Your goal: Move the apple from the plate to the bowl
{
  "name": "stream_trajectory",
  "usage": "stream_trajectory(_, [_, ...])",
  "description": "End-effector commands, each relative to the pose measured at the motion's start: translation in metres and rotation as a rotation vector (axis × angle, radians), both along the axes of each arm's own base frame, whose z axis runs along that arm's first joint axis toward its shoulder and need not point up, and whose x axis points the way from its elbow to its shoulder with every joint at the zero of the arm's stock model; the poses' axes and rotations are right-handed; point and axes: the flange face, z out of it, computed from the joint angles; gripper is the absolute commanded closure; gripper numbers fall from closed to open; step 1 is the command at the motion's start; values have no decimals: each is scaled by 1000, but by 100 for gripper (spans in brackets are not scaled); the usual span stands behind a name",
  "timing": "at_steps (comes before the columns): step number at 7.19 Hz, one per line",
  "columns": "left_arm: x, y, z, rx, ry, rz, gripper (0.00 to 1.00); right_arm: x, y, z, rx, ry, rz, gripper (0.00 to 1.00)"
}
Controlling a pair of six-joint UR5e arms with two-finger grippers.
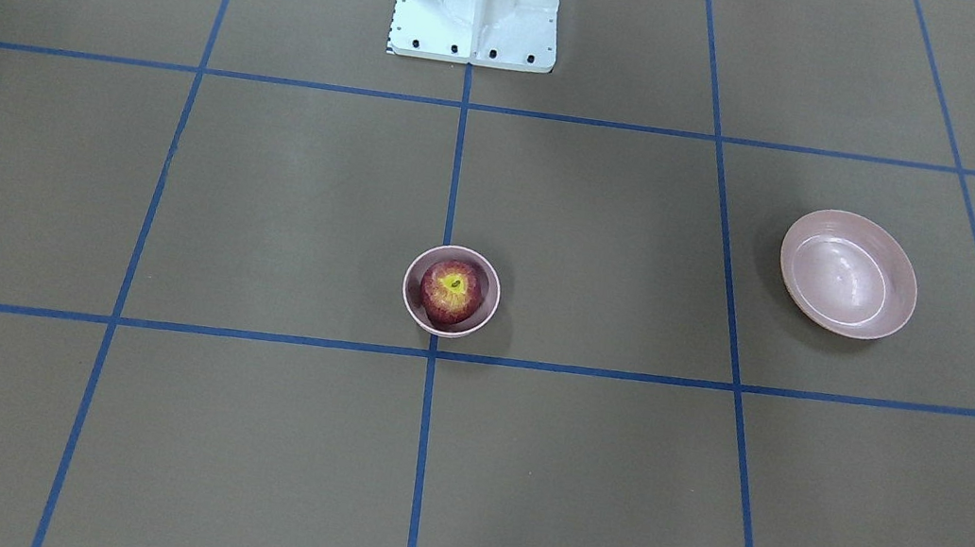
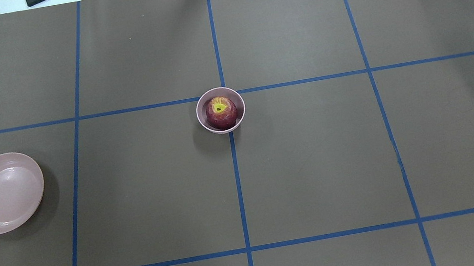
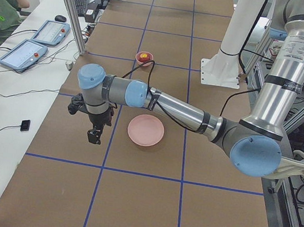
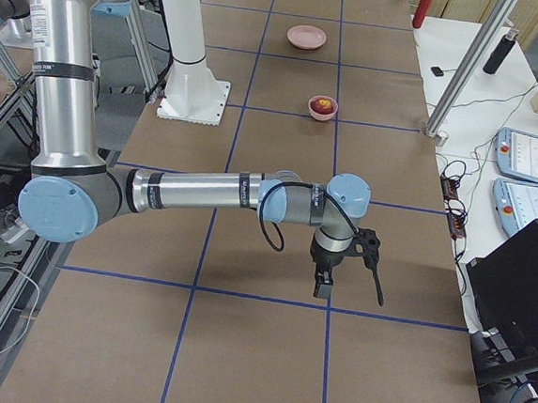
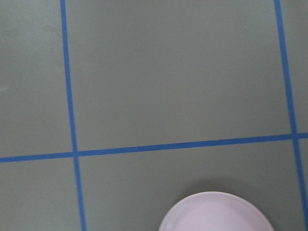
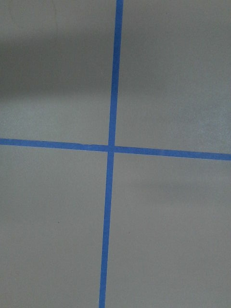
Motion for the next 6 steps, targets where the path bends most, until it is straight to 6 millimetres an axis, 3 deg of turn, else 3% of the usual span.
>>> stream_trajectory(1, [-14, 43, 69, -38, -1, -13, 1, 0, 5, 3, -10, -15, 2, 0])
stream_trajectory(2, [-14, 61, 87, -22, -1, -37, 1, 0, 8, 7, -17, -16, 1, 0])
stream_trajectory(4, [-14, 63, 71, -86, 6, -151, 1, 0, 16, 16, -34, -14, 1, 0])
stream_trajectory(6, [-12, 71, 71, -90, 9, -154, 1, 0, 19, 19, -39, -15, 1, 0])
